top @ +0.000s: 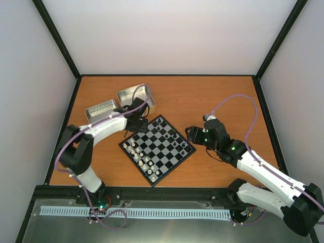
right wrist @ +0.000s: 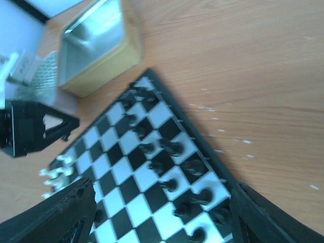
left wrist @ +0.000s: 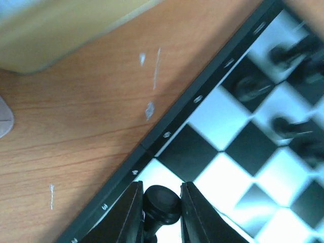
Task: Set up the chess pieces on the board
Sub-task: Pick up the chess piece from the chessboard, then place the chess piece on the chessboard.
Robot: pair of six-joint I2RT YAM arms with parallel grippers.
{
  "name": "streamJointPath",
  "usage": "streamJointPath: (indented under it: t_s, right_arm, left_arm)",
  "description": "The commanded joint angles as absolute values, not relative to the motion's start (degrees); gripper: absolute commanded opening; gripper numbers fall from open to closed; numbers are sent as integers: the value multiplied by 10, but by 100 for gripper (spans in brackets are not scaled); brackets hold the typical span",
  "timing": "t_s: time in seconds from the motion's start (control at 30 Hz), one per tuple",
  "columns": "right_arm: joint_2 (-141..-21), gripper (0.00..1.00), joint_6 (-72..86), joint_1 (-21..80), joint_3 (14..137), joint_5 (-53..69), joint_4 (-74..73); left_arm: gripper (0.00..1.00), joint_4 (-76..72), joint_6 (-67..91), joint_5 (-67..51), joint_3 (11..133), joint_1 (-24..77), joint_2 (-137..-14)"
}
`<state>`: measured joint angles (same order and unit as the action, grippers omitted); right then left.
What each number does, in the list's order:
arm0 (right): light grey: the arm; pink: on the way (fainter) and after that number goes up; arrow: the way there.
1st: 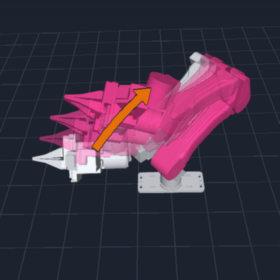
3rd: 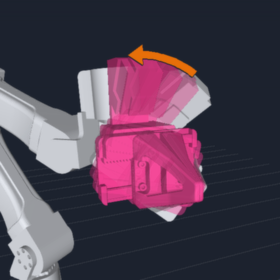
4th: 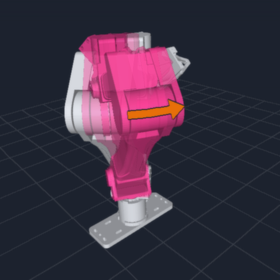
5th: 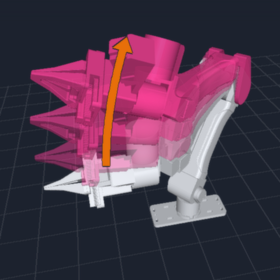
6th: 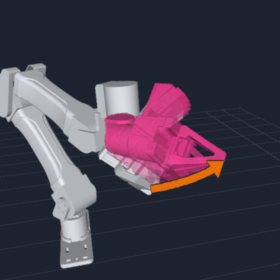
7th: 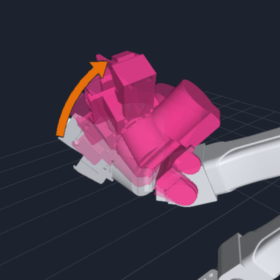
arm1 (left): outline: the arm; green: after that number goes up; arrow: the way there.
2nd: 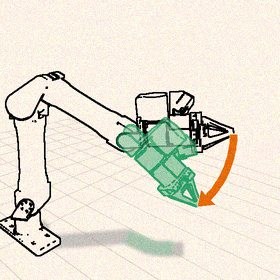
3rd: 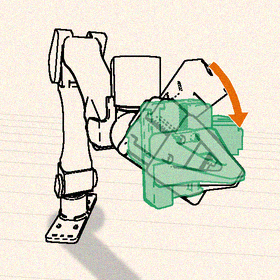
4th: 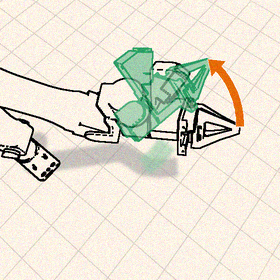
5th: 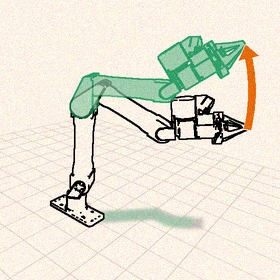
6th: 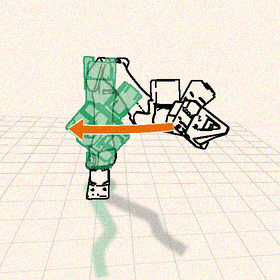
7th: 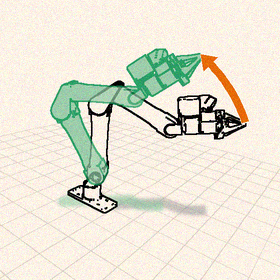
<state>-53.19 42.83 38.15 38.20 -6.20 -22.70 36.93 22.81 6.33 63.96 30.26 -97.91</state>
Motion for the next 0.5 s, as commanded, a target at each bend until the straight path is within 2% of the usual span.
streamJointPath:
  t_s: [0.0,0.2,0.47]
  right_arm:
    - [-551,72,376,380,376,63,-107]
    - [-581,73,353,416,376,116,39]
    - [-644,73,362,481,408,79,201]
  left_arm:
    - [12,306,318,23,633,300,-857]
    - [15,206,468,-79,593,300,-721]
    - [16,15,687,-187,528,300,-632]
